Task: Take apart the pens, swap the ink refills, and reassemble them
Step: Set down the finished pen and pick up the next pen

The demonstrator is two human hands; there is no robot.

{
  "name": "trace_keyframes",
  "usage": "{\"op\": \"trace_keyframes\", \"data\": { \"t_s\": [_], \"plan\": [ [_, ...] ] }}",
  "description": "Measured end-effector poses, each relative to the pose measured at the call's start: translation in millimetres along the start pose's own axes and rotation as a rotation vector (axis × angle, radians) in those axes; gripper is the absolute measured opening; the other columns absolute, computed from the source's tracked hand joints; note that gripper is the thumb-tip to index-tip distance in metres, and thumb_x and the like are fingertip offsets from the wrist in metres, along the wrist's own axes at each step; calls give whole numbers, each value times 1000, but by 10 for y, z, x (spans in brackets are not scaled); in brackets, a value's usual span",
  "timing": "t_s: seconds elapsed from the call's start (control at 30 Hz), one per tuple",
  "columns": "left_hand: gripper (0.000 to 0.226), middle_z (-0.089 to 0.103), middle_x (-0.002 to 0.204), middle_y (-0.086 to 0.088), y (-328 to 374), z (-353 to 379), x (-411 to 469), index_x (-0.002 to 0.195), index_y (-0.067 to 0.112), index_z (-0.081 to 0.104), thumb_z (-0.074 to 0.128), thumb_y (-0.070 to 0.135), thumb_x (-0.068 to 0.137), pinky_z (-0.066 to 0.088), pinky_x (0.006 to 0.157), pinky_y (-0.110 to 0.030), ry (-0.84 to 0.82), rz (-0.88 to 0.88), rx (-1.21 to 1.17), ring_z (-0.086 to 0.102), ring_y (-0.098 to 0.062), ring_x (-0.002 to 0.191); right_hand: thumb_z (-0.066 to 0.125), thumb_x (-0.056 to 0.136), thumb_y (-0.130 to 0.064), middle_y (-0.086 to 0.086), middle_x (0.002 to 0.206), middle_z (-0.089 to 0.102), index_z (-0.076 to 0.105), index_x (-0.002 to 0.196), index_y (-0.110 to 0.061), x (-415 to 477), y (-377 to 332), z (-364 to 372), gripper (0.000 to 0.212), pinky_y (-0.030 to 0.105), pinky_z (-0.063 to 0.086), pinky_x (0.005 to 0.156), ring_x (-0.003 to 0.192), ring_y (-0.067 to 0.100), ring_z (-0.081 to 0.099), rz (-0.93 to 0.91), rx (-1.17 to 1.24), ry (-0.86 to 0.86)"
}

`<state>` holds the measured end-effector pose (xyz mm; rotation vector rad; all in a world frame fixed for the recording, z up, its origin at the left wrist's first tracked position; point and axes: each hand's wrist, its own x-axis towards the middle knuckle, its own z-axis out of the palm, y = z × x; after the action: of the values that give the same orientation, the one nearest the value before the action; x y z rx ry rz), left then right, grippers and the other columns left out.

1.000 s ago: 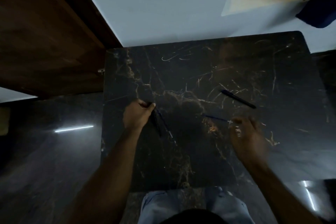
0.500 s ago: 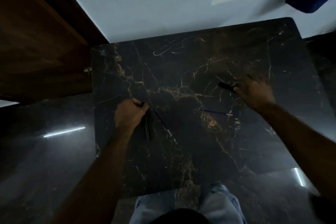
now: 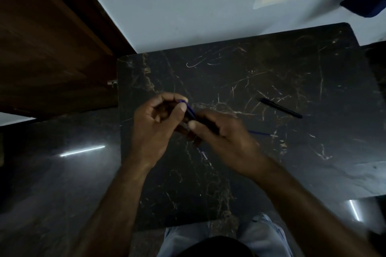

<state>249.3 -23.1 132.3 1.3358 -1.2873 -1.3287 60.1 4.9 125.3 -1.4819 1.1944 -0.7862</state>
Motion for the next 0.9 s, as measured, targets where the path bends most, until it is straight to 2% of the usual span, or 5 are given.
{"op": "trace_keyframes", "data": {
  "t_s": [0.13, 0.4, 0.67, 0.77, 0.9],
  "plan": [
    [18, 79, 99, 3, 305, -24, 7, 111, 27, 74, 76, 22, 94, 64, 67, -24, -20, 134, -66, 78, -12, 88, 52, 110, -19, -3, 74, 63, 62, 97, -15, 65, -355, 2, 16, 23, 46, 52, 60, 14, 60, -126, -127, 125],
    [14, 80, 99, 4, 407, -38, -108, 104, 27, 81, 79, 20, 92, 64, 70, -26, 47, 58, -403, 78, -11, 91, 52, 110, -34, -10, 65, 50, 58, 102, -23, 89, -582, -42, 15, 18, 32, 44, 51, 16, 50, -245, -355, 195],
    [13, 77, 93, -1, -325, -355, 0, 110, 16, 75, 70, 12, 99, 62, 63, -18, 320, -401, -718, 75, -4, 73, 36, 110, -47, -2, 62, 54, 60, 98, -23, -307, -336, 74, 35, 43, 43, 47, 49, 14, 50, -9, -356, 44],
    [16, 80, 92, -3, -733, -465, -1, 109, 14, 76, 77, 19, 93, 64, 67, -23, 243, -432, -503, 78, -12, 78, 48, 109, -36, -6, 60, 50, 63, 97, -21, -425, -261, 34, 25, 30, 36, 46, 48, 10, 46, 16, -272, 32],
    [22, 80, 107, -10, -1331, -363, 4, 121, 9, 75, 76, 19, 101, 66, 68, -27, 163, -494, 151, 79, -20, 89, 50, 109, -29, -5, 65, 53, 70, 105, -22, -503, -265, -14, 21, 41, 39, 48, 53, 14, 48, 53, -111, 77]
  ]
}}
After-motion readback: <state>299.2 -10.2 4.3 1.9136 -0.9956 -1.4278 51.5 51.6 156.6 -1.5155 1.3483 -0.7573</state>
